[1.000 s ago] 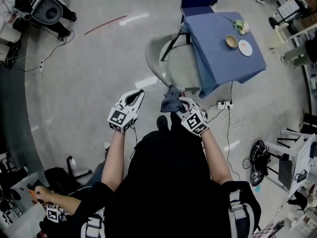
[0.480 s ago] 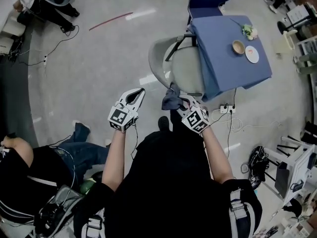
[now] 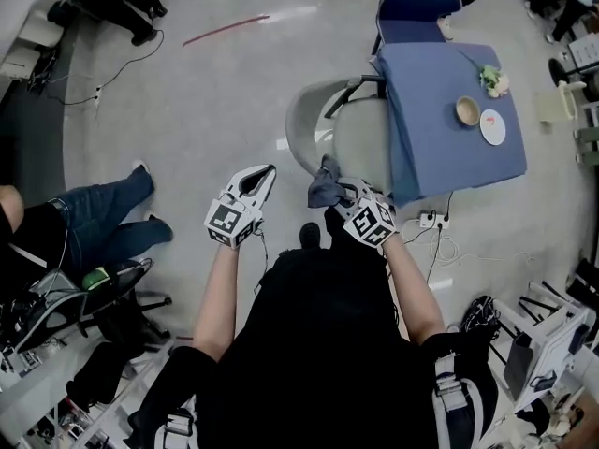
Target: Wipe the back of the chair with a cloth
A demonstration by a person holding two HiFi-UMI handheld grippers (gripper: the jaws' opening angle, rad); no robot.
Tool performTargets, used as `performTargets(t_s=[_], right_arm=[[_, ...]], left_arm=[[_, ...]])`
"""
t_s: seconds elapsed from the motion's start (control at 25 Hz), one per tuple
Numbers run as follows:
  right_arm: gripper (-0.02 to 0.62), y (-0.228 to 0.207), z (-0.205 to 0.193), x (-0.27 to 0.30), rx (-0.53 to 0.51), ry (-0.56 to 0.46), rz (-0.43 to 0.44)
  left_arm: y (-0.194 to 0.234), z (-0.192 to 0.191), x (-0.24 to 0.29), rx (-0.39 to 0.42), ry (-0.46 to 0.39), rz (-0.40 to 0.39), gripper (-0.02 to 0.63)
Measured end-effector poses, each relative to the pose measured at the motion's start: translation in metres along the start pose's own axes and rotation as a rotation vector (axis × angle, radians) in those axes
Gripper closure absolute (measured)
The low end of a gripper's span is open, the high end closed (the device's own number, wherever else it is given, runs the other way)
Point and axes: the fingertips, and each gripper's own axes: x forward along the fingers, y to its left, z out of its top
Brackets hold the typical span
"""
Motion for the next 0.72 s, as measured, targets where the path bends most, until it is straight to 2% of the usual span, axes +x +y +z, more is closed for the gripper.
performTargets(t_s=[0.16,0.36,0.72], right_arm=[[0.474,-0.032,-0.005,0.013,-0.063,0.017,0.037],[0.474,-0.071,-0.013,0.022,-0.022,-0.005,0.094],[0.474,-0.1,-0.024,0.06,-0.056,0.016,0.244]], left_arm=[[0.014,0.008,0.023,-0.006,0.01,0.029,0.578],[0.025,0.019,0.049,-0.02,0.019,0.085,0.578],[0.048,0.03,0.064,-0.096,-0.016,0.227,0.578]])
